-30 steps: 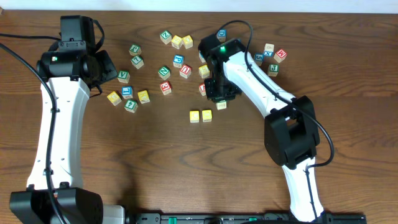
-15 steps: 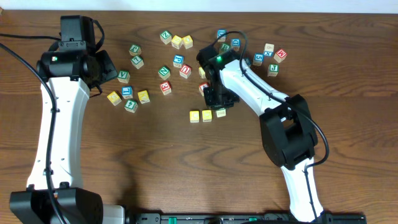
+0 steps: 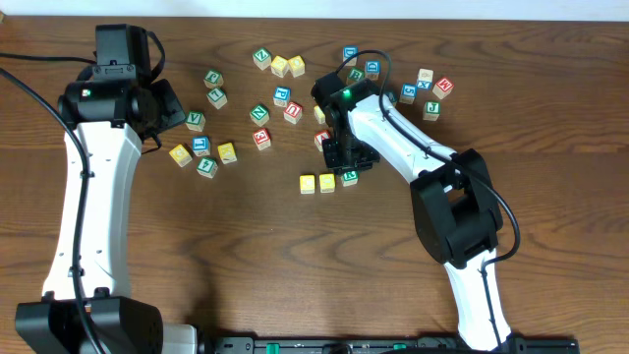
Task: Spell out CORL
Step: 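Carry the R block and set it right of the O block, then move right gripper back over the pile toward the blue L block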
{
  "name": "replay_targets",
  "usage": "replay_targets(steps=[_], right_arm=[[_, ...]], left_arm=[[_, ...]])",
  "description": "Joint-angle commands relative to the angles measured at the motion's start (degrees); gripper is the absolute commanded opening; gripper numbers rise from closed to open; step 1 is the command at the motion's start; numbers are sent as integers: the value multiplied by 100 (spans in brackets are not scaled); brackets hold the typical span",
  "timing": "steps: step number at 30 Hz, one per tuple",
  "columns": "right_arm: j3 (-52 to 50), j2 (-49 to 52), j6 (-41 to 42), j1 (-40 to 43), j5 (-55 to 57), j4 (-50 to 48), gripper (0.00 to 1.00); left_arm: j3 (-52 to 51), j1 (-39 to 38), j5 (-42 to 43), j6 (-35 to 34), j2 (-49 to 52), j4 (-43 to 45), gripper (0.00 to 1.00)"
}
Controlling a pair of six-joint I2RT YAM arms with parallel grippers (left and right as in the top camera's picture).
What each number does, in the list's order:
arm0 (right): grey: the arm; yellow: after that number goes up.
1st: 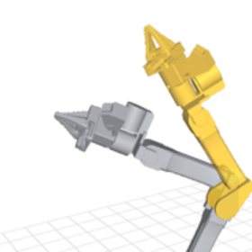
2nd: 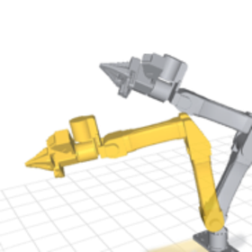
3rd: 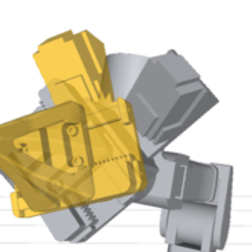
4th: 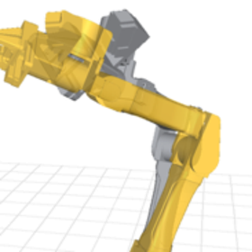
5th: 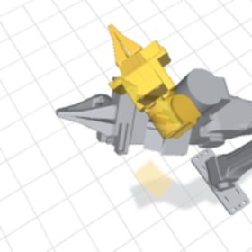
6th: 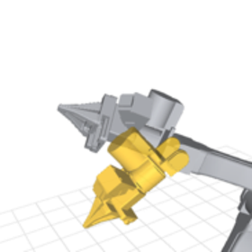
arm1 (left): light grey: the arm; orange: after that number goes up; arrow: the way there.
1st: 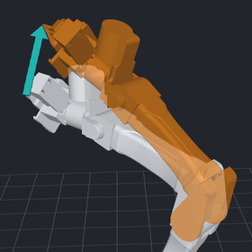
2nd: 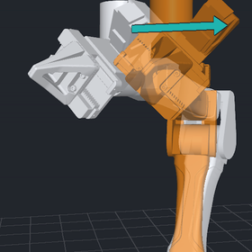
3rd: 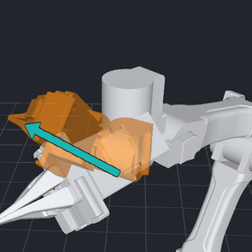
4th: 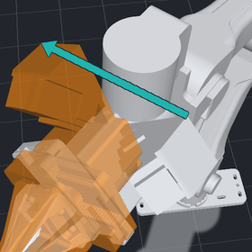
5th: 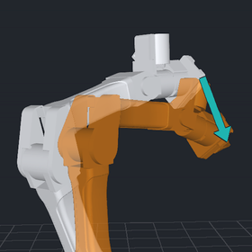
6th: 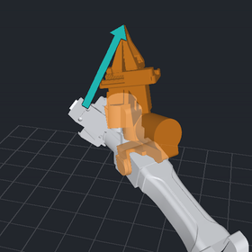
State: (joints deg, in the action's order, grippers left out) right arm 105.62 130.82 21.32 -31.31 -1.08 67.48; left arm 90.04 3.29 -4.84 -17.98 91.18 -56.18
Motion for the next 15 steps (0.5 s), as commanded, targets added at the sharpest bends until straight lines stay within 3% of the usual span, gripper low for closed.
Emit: replay_targets(steps=[1, 8, 15], right_arm=[[247, -13, -42, -22, 68, 96, 31], [1633, -33, -192, 199, 243, 608, 38], [2382, -33, -190, 319, 61, 295, 48]], left_arm=[[2, 13, -13, 13, -52, -7, 47], [2, 13, -13, 13, -52, -7, 48], [2, 13, -15, 15, -52, -7, 48]])
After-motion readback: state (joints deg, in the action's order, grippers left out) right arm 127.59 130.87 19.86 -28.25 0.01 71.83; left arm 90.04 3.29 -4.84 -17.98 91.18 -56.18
